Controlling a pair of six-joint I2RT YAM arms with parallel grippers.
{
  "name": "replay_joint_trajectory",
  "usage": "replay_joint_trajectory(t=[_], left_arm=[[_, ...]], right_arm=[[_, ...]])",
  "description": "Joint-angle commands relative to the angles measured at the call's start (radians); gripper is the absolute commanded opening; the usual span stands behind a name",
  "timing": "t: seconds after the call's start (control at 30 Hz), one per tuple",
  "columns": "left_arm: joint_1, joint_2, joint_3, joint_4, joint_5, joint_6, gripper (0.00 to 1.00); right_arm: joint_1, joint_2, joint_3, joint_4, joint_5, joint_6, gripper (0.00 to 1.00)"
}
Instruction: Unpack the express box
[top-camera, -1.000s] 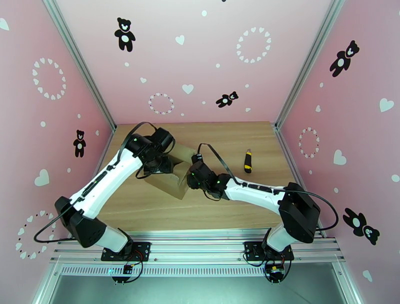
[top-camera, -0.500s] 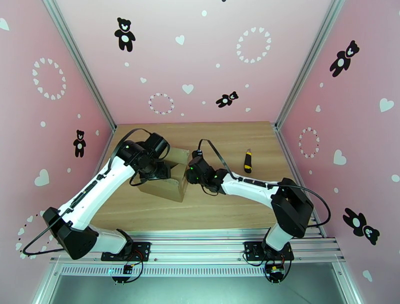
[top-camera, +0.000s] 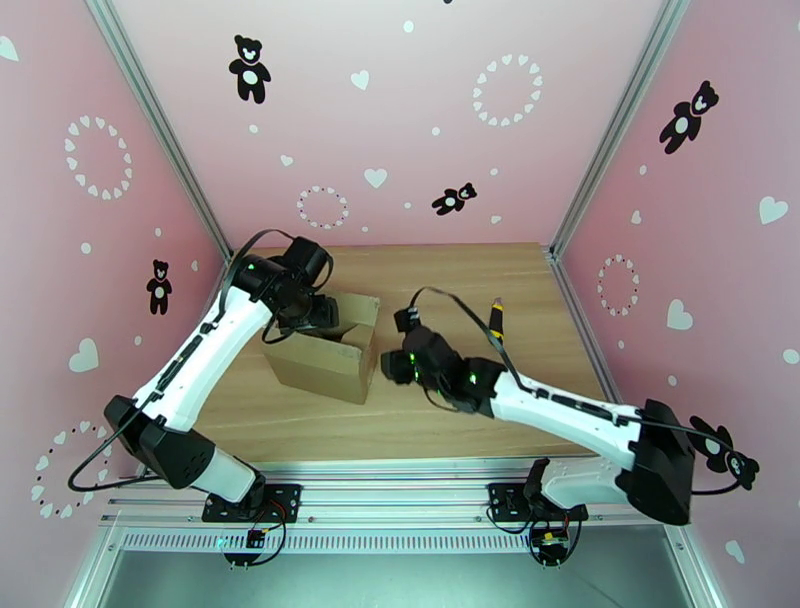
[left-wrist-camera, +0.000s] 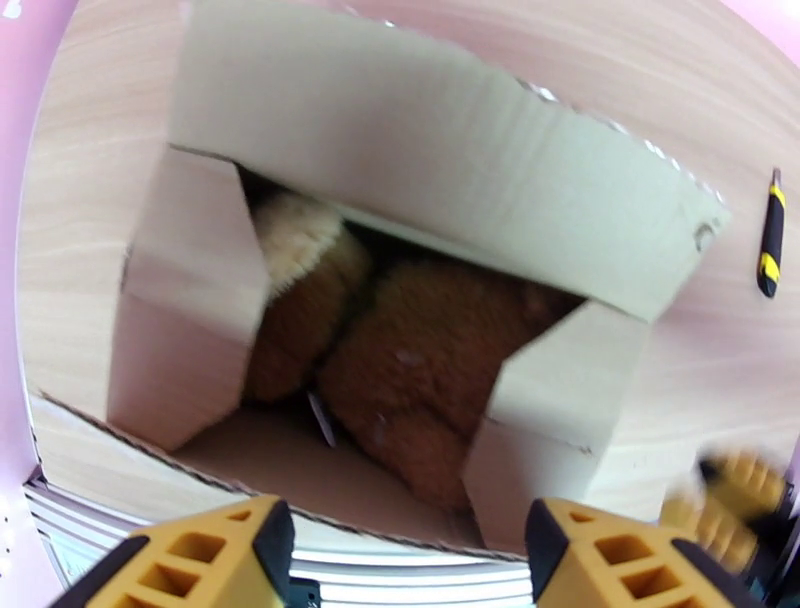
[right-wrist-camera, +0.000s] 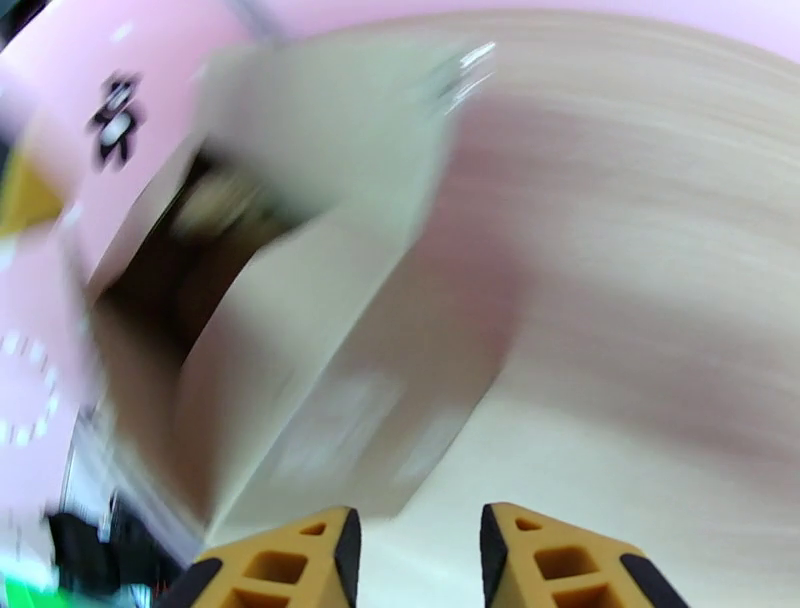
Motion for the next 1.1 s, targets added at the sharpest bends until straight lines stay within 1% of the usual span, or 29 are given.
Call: replay_joint_trajectory(t=[0.0, 0.17, 0.3, 0.43, 0.5, 0.57, 0.77, 0.97, 1.07], left_arm=[[0.016, 0.051, 0.037, 0.016, 0.02, 0.054, 0.67], [0.015, 0.083, 0.026, 0.025, 0.054, 0.075, 0.67], [0.015, 0.092, 0.017, 0.013, 0.08, 0.085, 0.67], [0.015, 0.075, -0.009, 0.009, 0.098, 0.085, 0.67], [0.016, 0.067, -0.024, 0.012, 0.109, 0.085, 0.67], [0.016, 0.064, -0.036, 0.013, 0.107, 0.082, 0.66], [0.023, 0.058, -0.054, 0.024, 0.1, 0.077, 0.66], [0.049, 0.054, -0.052, 0.049, 0.107, 0.075, 0.66], [0.052, 0.066, -0.036, 0.059, 0.111, 0.074, 0.66]], right_arm=[[0.074, -0.009, -0.059, -0.003, -0.018, -0.004, 0.37], [0.155, 0.077, -0.059, 0.072, -0.031, -0.056, 0.35], [0.164, 0.164, -0.041, 0.138, -0.04, -0.046, 0.34], [0.164, 0.24, 0.001, 0.186, -0.006, -0.035, 0.31], [0.164, 0.276, 0.024, 0.194, 0.034, -0.015, 0.29], [0.161, 0.309, 0.042, 0.205, 0.083, 0.022, 0.28], [0.128, 0.368, 0.069, 0.213, 0.136, 0.113, 0.26], [0.075, 0.381, 0.089, 0.225, 0.166, 0.117, 0.26], [0.034, 0.413, 0.127, 0.244, 0.127, 0.085, 0.27]])
